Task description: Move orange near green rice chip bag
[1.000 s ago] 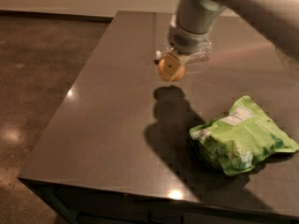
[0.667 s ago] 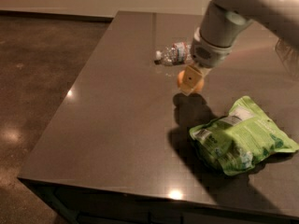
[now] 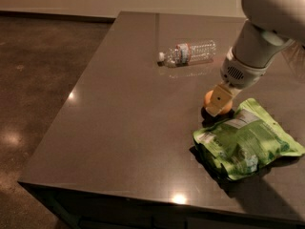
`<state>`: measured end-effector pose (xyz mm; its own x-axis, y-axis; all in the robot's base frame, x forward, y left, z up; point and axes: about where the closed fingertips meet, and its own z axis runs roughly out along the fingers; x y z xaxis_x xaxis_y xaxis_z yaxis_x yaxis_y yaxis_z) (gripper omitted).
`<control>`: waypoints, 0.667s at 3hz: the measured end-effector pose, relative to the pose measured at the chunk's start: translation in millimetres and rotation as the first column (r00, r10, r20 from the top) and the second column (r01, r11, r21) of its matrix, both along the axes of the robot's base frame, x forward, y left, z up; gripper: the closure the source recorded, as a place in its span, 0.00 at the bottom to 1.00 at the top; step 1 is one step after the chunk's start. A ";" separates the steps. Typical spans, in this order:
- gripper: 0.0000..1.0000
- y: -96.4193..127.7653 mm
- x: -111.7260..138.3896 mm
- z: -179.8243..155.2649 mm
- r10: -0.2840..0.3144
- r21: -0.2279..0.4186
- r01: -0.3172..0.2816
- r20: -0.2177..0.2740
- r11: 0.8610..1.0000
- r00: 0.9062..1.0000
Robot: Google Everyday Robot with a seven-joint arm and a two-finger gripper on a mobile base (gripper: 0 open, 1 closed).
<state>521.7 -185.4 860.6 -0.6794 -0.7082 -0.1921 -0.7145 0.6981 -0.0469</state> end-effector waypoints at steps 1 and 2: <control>0.82 -9.6 -20.5 1.7 -0.003 0.014 0.003 -0.017 1.000 1.000; 0.59 -3.1 -37.4 4.6 0.028 0.028 -0.028 -0.028 0.999 0.999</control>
Offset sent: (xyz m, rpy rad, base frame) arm -0.0581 0.0040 0.0080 0.0450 0.0464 0.0644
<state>484.3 -188.5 865.2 -0.6648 -0.7218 -0.1927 -0.7345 0.6785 -0.0073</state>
